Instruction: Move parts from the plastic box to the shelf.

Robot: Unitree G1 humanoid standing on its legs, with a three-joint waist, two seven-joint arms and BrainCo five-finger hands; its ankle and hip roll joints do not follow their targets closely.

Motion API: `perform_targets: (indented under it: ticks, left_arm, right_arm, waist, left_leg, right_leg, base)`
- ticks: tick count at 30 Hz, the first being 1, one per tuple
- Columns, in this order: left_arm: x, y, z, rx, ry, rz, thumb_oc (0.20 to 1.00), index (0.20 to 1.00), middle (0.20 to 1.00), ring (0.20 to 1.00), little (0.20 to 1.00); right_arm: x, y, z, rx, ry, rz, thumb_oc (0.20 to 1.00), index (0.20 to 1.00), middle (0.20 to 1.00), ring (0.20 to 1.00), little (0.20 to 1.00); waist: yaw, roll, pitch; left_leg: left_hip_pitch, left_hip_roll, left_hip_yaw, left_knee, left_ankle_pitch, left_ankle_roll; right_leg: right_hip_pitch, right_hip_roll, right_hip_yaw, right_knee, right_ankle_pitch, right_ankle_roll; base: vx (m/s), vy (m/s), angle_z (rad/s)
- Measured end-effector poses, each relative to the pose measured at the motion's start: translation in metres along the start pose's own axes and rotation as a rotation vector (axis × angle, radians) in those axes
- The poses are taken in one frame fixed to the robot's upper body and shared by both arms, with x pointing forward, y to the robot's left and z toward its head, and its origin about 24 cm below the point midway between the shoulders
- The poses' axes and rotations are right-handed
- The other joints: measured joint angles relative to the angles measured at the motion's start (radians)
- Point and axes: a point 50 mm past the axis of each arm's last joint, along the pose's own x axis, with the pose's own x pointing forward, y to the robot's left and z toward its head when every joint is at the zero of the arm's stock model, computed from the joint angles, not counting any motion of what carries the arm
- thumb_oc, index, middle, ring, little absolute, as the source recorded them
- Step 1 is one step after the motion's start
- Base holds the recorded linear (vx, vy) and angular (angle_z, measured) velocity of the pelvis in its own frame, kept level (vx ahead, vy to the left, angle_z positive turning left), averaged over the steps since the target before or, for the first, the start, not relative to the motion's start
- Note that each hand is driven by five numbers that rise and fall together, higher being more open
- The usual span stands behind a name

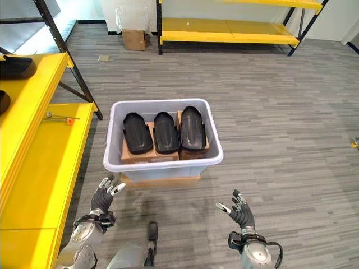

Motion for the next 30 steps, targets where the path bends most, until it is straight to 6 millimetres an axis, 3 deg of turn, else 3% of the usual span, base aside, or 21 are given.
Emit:
perform_targets:
  ticks: [3,4,5,6,8,9,10,11,12,13,14,16,18,20,21,25,30]
  left_arm:
    - [0.002,0.0,0.003,0.006,-0.009,-0.002,1.0,1.0,1.0,1.0,1.0]
    - [0.002,0.001,0.002,0.009,-0.004,0.002,1.0,1.0,1.0,1.0,1.0]
    - [0.001,0.002,0.001,0.013,0.001,0.007,1.0,1.0,1.0,1.0,1.0]
    - [0.0,0.004,0.0,0.022,0.008,0.014,1.0,1.0,1.0,1.0,1.0]
    - [0.0,0.006,0.001,0.032,0.007,0.017,1.0,1.0,1.0,1.0,1.0]
    - [0.0,0.006,0.001,0.033,0.008,0.017,1.0,1.0,1.0,1.0,1.0]
    - [0.0,0.006,0.001,0.032,0.007,0.017,1.0,1.0,1.0,1.0,1.0]
    - [0.0,0.007,0.001,0.032,0.01,0.019,1.0,1.0,1.0,1.0,1.0]
    - [-0.001,0.007,0.0,0.031,0.011,0.02,1.0,1.0,1.0,1.0,1.0]
    - [-0.002,0.007,-0.001,0.026,0.014,0.023,1.0,1.0,1.0,1.0,1.0]
    - [-0.003,0.008,-0.002,0.026,0.016,0.027,1.0,1.0,1.0,1.0,1.0]
    - [-0.012,0.017,-0.013,0.025,0.053,0.058,1.0,1.0,1.0,1.0,1.0]
    - [-0.016,0.021,-0.019,0.029,0.077,0.072,1.0,1.0,1.0,1.0,1.0]
    - [-0.022,0.026,-0.026,0.028,0.105,0.095,1.0,1.0,1.0,1.0,1.0]
    - [-0.023,0.025,-0.031,0.012,0.122,0.1,1.0,1.0,1.0,1.0,1.0]
    - [-0.023,0.017,-0.033,-0.014,0.12,0.078,1.0,1.0,1.0,1.0,1.0]
    - [-0.02,0.014,-0.03,-0.019,0.108,0.063,1.0,1.0,1.0,1.0,1.0]
  right_arm:
    - [0.002,0.004,0.001,0.015,-0.005,0.012,1.0,1.0,1.0,1.0,1.0]
    - [0.002,0.006,0.001,0.02,-0.005,0.015,1.0,1.0,1.0,1.0,1.0]
    - [0.004,0.007,0.002,0.025,-0.009,0.02,1.0,1.0,1.0,1.0,1.0]
    - [0.004,0.008,0.002,0.024,-0.011,0.024,1.0,1.0,1.0,1.0,1.0]
    - [0.004,0.008,0.002,0.022,-0.012,0.027,1.0,1.0,1.0,1.0,1.0]
    - [0.002,0.007,0.001,0.022,-0.007,0.026,1.0,1.0,1.0,1.0,1.0]
    - [0.003,0.007,0.002,0.02,-0.01,0.028,1.0,1.0,1.0,1.0,1.0]
    - [0.002,0.008,0.001,0.02,-0.006,0.029,1.0,1.0,1.0,1.0,1.0]
    - [0.001,0.008,0.001,0.02,-0.006,0.03,1.0,1.0,1.0,1.0,1.0]
    - [0.0,0.007,-0.001,0.017,0.001,0.029,1.0,1.0,1.0,1.0,1.0]
    - [0.0,0.007,-0.002,0.016,0.005,0.028,1.0,1.0,1.0,1.0,1.0]
    - [-0.001,0.008,-0.002,0.015,0.009,0.033,1.0,1.0,1.0,1.0,1.0]
    - [0.0,0.008,-0.002,0.015,0.01,0.035,1.0,1.0,1.0,1.0,1.0]
    - [-0.001,0.008,-0.004,0.014,0.017,0.039,1.0,1.0,1.0,1.0,1.0]
    - [0.003,0.007,0.0,0.002,0.007,0.041,1.0,1.0,1.0,1.0,1.0]
    - [0.009,-0.001,0.016,-0.033,-0.051,0.04,1.0,1.0,1.0,1.0,1.0]
    - [0.008,-0.005,0.018,-0.05,-0.055,0.037,1.0,1.0,1.0,1.0,1.0]
  waist:
    - [0.004,0.012,-0.012]
    - [0.003,0.016,-0.013]
    - [-0.001,0.025,-0.011]
    - [-0.009,0.037,-0.011]
    - [-0.025,0.06,0.0]
    - [-0.037,0.083,0.007]
    - [-0.044,0.092,0.01]
    - [-0.053,0.111,0.017]
    - [-0.059,0.118,0.022]
    - [-0.065,0.115,0.02]
    - [-0.065,0.109,0.02]
    - [-0.073,0.088,0.014]
    - [-0.071,0.052,0.005]
    - [-0.052,0.017,-0.014]
    - [-0.044,0.036,-0.009]
    - [-0.046,0.063,-0.014]
    - [-0.053,0.072,-0.01]
  left_leg:
    - [0.016,-0.025,-0.005,-0.001,-0.041,0.023]
    - [0.025,-0.024,-0.009,-0.007,-0.038,0.027]
    - [0.05,-0.029,-0.02,-0.014,-0.063,0.045]
    - [0.073,-0.029,-0.033,-0.025,-0.054,0.044]
    - [0.113,-0.028,-0.06,-0.033,-0.082,0.072]
    - [0.139,-0.017,-0.066,-0.049,-0.065,0.057]
    - [0.151,-0.012,-0.079,-0.056,-0.08,0.066]
    - [0.166,0.001,-0.083,-0.069,-0.069,0.049]
    - [0.174,0.006,-0.084,-0.078,-0.065,0.044]
    - [0.193,0.009,-0.095,-0.087,-0.077,0.019]
    - [0.198,0.009,-0.087,-0.091,-0.075,0.022]
    - [0.221,0.008,-0.115,-0.097,-0.088,0.001]
    - [0.247,0.01,-0.132,-0.092,-0.106,-0.027]
    - [0.273,0.013,-0.143,-0.088,-0.133,-0.067]
    - [0.274,0.047,-0.142,-0.068,-0.152,-0.095]
    - [0.287,0.13,-0.131,-0.074,-0.166,-0.132]
    - [0.303,0.159,-0.115,-0.105,-0.152,-0.152]
  right_leg:
    - [-0.052,-0.005,0.001,0.132,0.022,0.04]
    - [-0.089,-0.007,0.002,0.22,0.021,0.051]
    - [-0.171,0.001,0.007,0.387,0.063,0.073]
    - [-0.237,0.004,0.004,0.519,0.057,0.066]
    - [-0.338,-0.007,-0.023,0.644,0.036,0.014]
    - [-0.392,-0.016,-0.062,0.649,0.015,0.002]
    - [-0.428,-0.018,-0.084,0.624,0.003,-0.003]
    - [-0.472,-0.026,-0.13,0.541,-0.007,-0.014]
    - [-0.49,-0.025,-0.143,0.479,-0.004,-0.009]
    - [-0.525,-0.028,-0.156,0.336,0.017,0.016]
    - [-0.522,-0.036,-0.173,0.257,0.035,0.023]
    - [-0.516,-0.042,-0.138,0.07,0.138,0.04]
    - [-0.466,-0.055,-0.128,-0.008,0.237,0.03]
    - [-0.366,-0.056,-0.137,-0.119,0.283,0.032]
    - [-0.323,-0.022,-0.152,-0.165,0.307,0.019]
    - [-0.26,0.058,-0.194,-0.25,0.322,-0.025]
    - [-0.251,0.084,-0.202,-0.264,0.32,-0.043]
  base:
    - [0.22,0.129,0.08]
    - [0.19,0.132,0.07]
    - [0.2,0.128,0.17]
    - [0.22,0.131,0.18]
    - [0.22,0.08,0.26]
    - [0.22,-0.021,0.25]
    - [0.22,-0.075,0.22]
    - [0.18,-0.122,0.18]
    - [0.15,-0.148,0.32]
    - [0.14,-0.173,0.22]
    - [0.14,-0.199,0.16]
    - [0.12,-0.211,0.25]
    - [0.1,-0.213,0.37]
    - [0.09,-0.211,0.13]
    - [0.08,-0.211,0.1]
    - [0.05,-0.17,0.15]
    - [-0.01,-0.097,-0.03]
